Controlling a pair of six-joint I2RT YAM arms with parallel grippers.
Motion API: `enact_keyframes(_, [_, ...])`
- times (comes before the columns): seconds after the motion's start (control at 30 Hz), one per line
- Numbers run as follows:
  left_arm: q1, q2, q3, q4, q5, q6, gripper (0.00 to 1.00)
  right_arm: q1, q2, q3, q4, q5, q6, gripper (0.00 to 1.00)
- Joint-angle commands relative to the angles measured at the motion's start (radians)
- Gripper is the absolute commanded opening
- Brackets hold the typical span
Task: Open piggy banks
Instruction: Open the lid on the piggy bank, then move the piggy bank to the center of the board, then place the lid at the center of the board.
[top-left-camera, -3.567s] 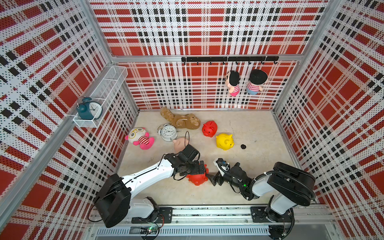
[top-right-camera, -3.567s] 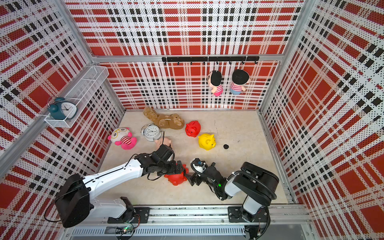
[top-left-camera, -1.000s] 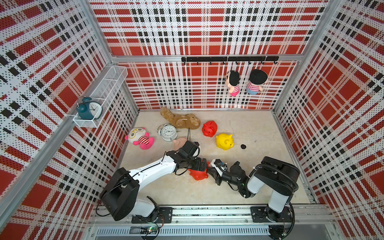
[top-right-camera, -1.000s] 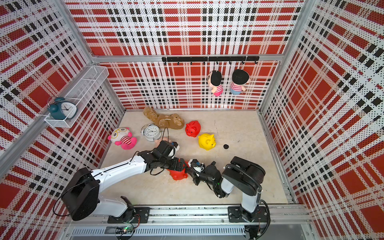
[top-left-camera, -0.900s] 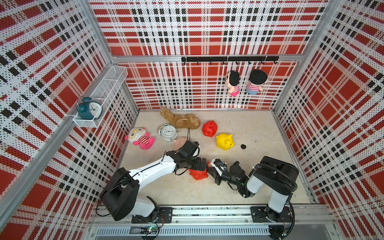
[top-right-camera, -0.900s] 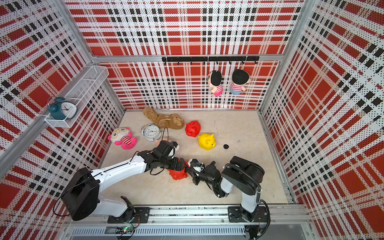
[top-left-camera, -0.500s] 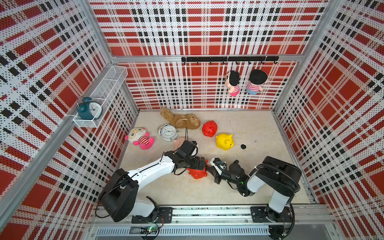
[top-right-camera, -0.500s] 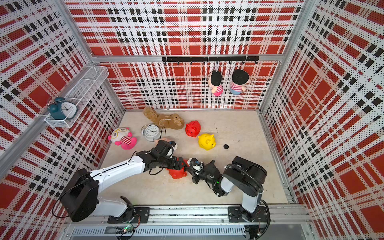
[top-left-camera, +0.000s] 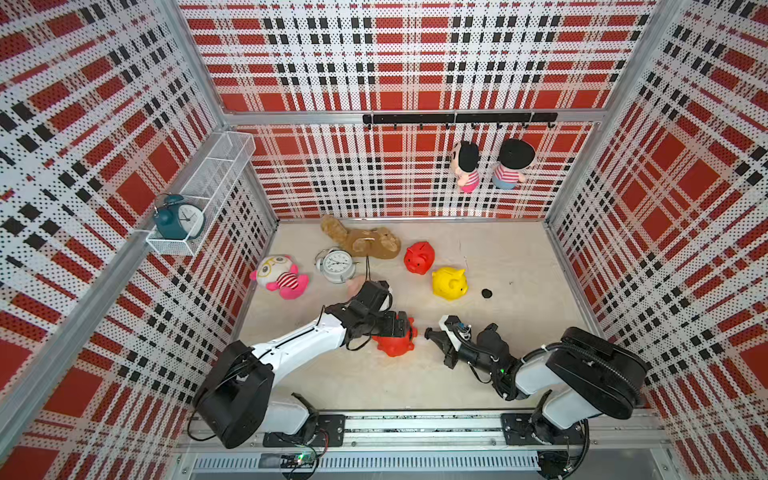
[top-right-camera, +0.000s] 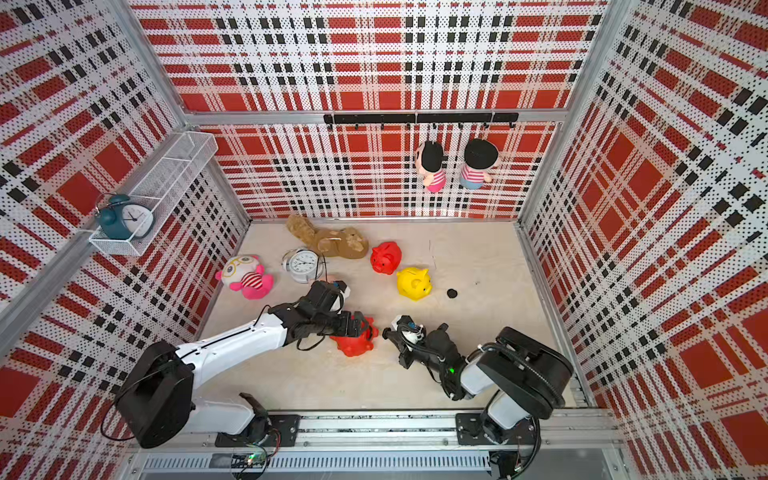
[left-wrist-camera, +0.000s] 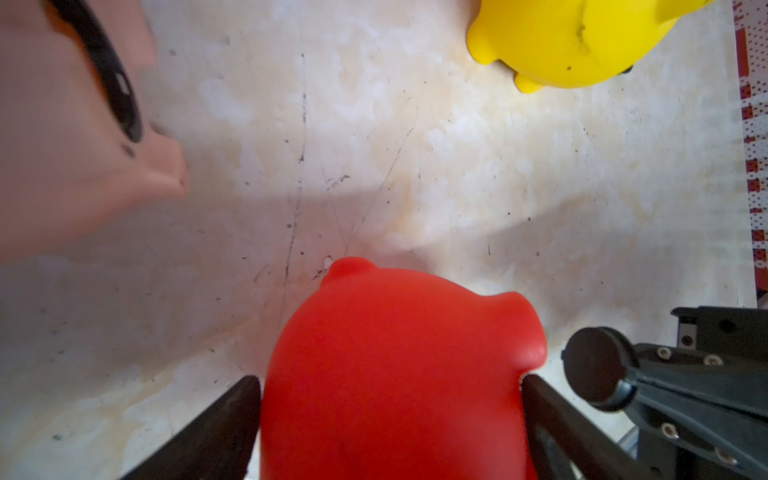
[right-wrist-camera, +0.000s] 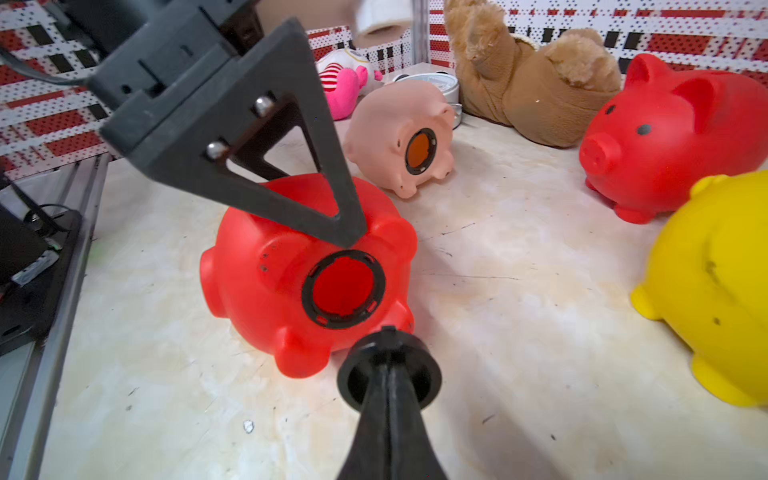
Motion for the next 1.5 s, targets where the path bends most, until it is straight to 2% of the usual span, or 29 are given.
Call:
enact_keyframes(0.0, [0.061,-0.013,-0.081,-0.141,-0.183,-0.049,0.96,-0.007,-0.064,0.022,-0.146,0.103,0.038,0.0])
enact_keyframes(0.13, [0.122,-0.141,-0.126,-0.135,-0.237,-0.103,0.96,-0.009,-0.131,0.036,-0.242,0.194,0.062,0.0])
enact_keyframes(0.3, [0.197,-0.269,-0.153,-0.121,-0.336,-0.155,0.97,-0.037,-0.202,0.109,-0.468,0.277,0.103,0.0])
enact_keyframes(0.6, [0.37,-0.399,-0.295,0.072,-0.316,-0.209,0.97,-0.116,-0.326,0.168,-0.721,0.338,0.199,0.0])
enact_keyframes(0.8, [0.373,-0.427,-0.323,0.212,-0.295,-0.259,0.98,-0.189,-0.416,0.188,-0.874,0.366,0.268,0.0])
enact_keyframes(0.97, [0.373,-0.411,-0.309,0.3,-0.294,-0.268,0.98,-0.264,-0.43,0.248,-1.043,0.35,0.314,0.0])
enact_keyframes(1.2, [0.372,-0.403,-0.282,0.417,-0.327,-0.252,0.98,-0.447,-0.309,0.388,-1.277,0.193,0.335,0.0])
enact_keyframes(1.3, [0.408,-0.416,-0.299,0.47,-0.369,-0.307,0.98,-0.532,-0.254,0.407,-1.286,0.128,0.336,0.0])
enact_keyframes(1.47, [0.417,-0.432,-0.307,0.556,-0.335,-0.272,0.98,-0.621,-0.179,0.431,-1.272,0.097,0.339,0.0])
